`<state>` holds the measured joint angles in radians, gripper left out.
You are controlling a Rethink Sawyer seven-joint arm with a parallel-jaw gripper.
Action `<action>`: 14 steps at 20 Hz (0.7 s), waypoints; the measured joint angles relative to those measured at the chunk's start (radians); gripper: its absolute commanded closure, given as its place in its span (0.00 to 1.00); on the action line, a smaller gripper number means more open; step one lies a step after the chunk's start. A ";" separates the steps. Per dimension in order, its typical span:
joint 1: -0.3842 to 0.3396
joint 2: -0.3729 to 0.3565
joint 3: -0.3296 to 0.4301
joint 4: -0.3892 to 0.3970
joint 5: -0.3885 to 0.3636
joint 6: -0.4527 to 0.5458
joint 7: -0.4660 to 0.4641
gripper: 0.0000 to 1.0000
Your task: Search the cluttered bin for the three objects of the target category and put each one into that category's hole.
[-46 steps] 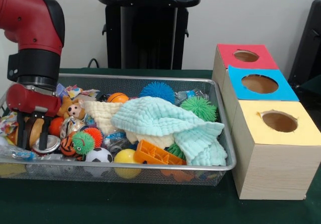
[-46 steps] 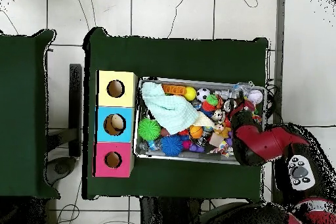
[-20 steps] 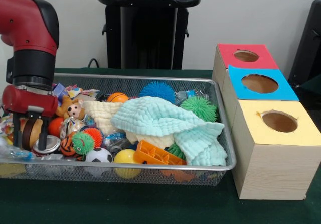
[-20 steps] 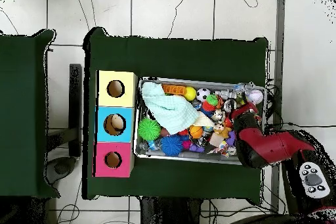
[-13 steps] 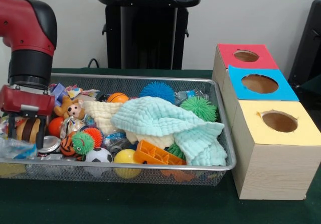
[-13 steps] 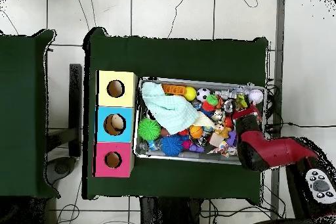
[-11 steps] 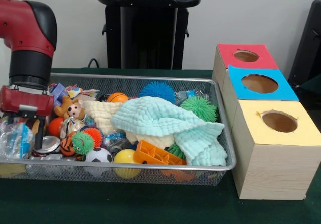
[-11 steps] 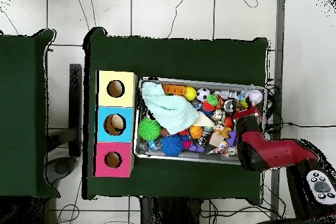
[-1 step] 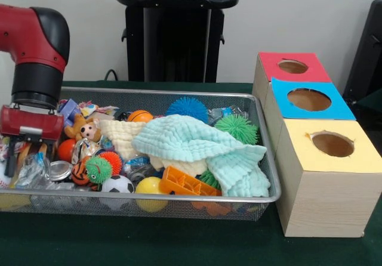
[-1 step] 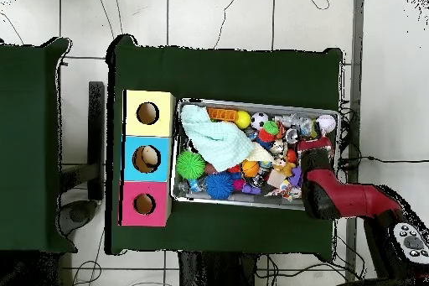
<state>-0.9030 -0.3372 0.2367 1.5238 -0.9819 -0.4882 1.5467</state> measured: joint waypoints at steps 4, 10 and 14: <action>-0.032 0.009 0.038 0.008 0.001 -0.001 0.000 0.00; -0.054 0.021 0.060 0.012 -0.003 0.001 0.000 1.00; -0.064 0.022 0.060 0.012 -0.005 0.001 0.000 1.00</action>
<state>-0.9668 -0.3148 0.2970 1.5362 -0.9873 -0.4871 1.5467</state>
